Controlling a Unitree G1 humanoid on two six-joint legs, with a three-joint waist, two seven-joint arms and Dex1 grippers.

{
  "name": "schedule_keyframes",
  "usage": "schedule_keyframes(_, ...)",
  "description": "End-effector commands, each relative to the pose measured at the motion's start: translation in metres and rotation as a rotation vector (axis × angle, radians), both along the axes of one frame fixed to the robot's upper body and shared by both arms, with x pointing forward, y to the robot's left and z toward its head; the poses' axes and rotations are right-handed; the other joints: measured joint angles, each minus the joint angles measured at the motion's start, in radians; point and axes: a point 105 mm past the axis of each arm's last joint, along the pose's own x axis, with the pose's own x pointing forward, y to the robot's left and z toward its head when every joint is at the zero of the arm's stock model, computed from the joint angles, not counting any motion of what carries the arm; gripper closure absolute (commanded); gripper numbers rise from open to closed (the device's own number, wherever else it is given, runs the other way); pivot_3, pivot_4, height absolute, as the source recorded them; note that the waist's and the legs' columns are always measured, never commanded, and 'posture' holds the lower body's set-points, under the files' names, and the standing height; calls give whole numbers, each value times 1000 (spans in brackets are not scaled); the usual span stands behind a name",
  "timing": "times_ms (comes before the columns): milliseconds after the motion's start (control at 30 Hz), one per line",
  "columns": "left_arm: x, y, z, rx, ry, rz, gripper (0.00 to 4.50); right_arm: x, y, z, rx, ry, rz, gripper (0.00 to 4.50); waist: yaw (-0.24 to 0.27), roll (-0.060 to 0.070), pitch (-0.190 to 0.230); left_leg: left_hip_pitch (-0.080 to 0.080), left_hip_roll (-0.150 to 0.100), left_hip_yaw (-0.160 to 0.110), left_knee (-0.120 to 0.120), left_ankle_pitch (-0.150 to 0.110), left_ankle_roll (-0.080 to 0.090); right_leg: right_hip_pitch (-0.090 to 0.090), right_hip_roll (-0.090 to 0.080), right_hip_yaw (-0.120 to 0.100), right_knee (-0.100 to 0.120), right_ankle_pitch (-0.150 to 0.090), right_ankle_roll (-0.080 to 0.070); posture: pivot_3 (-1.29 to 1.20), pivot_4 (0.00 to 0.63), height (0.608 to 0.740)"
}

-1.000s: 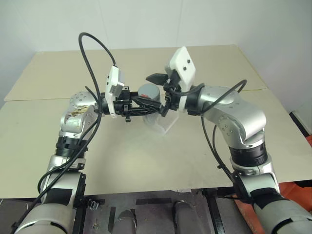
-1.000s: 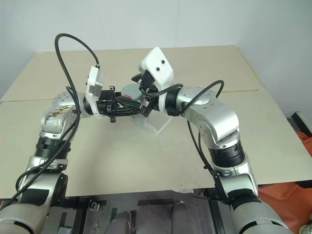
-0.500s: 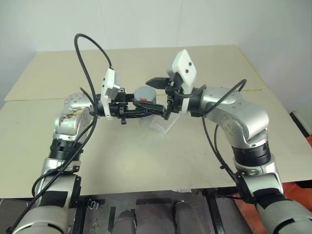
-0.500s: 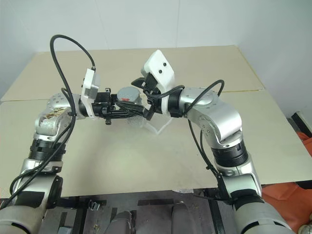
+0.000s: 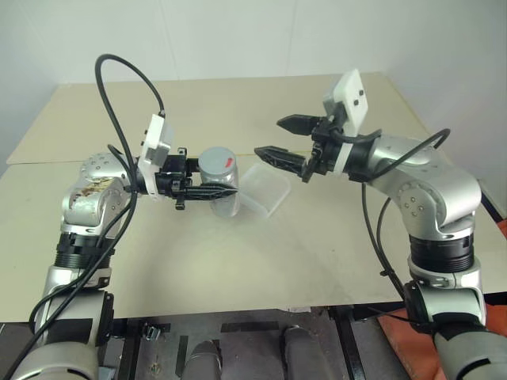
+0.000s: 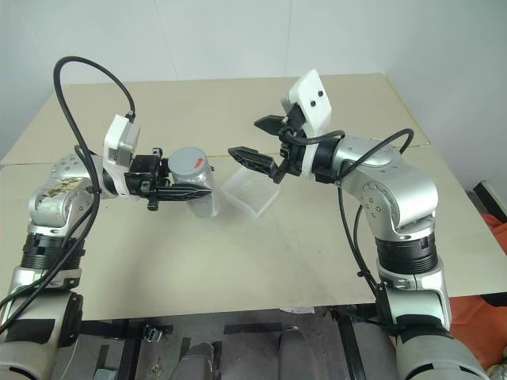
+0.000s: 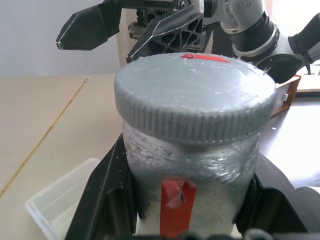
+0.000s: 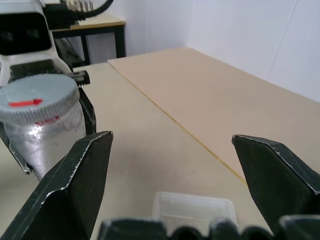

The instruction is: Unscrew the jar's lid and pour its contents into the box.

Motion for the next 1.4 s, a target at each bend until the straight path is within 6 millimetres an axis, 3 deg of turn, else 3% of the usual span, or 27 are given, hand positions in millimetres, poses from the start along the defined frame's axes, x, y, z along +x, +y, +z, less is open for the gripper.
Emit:
schedule_keyframes(33,4,-1,14,-35,-41,18,2524,-21,5,21,14,-92,83,36,2,0,0,0,0,0,0,0,0,0,0,0,0,0,0,0,150,740)
schedule_keyframes(233,18,-16,9,-35,-34,33,2524,-40,29,31,23,-119,192,36,1,0,0,0,0,0,0,0,0,0,0,0,0,0,0,0,150,740)
schedule_keyframes(500,16,-26,12,-41,-51,-16,2524,-22,60,20,-8,-123,145,36,0,0,0,0,0,0,0,0,0,0,0,0,0,0,0,0,150,740)
schedule_keyframes(667,15,-25,12,-33,-56,-20,2524,-14,64,19,-6,-123,128,36,0,0,0,0,0,0,0,0,0,0,0,0,0,0,0,0,150,740)
schedule_keyframes(833,16,-22,14,-31,-58,-13,2524,-8,57,22,7,-120,109,36,0,0,0,0,0,0,0,0,0,0,0,0,0,0,0,0,150,740)
schedule_keyframes(1200,11,-7,13,-20,-56,9,2524,0,11,16,-11,-87,28,36,0,0,0,0,0,0,0,0,0,0,0,0,-1,0,0,0,150,740)
schedule_keyframes(1400,9,-3,14,-15,-54,12,2524,-3,2,16,-25,-92,16,36,2,0,0,-1,0,0,0,0,0,0,0,0,0,0,0,0,150,740)
